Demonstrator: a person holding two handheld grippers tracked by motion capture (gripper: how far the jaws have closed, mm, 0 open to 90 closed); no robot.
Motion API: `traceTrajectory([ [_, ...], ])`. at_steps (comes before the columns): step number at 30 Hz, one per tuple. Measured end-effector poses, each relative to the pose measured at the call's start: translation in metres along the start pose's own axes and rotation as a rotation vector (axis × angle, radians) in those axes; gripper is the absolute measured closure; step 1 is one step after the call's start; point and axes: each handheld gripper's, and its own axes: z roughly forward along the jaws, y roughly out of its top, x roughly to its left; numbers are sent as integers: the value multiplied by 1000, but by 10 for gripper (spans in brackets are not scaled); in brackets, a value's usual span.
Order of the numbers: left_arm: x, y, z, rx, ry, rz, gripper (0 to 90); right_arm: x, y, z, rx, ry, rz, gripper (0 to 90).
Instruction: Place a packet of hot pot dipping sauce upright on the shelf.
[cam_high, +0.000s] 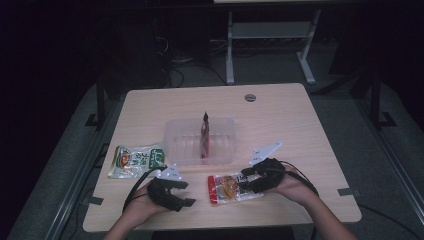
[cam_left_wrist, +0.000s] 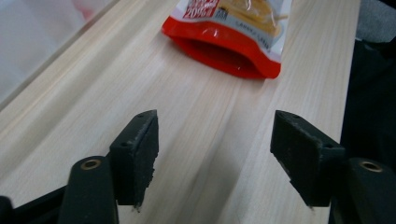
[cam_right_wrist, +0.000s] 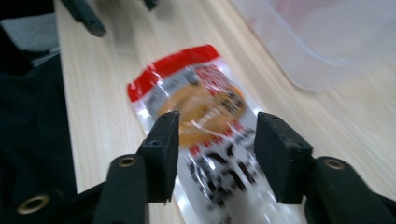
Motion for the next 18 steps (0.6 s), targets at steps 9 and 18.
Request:
traceTrajectory([
  [9,-5,17,0,-38,-14,24,663,-5,-31,-23,-36,-99,107,376],
  [18,-15,43,22,0,-57,62,896,-9,-67,-37,-45,-100,246,351],
])
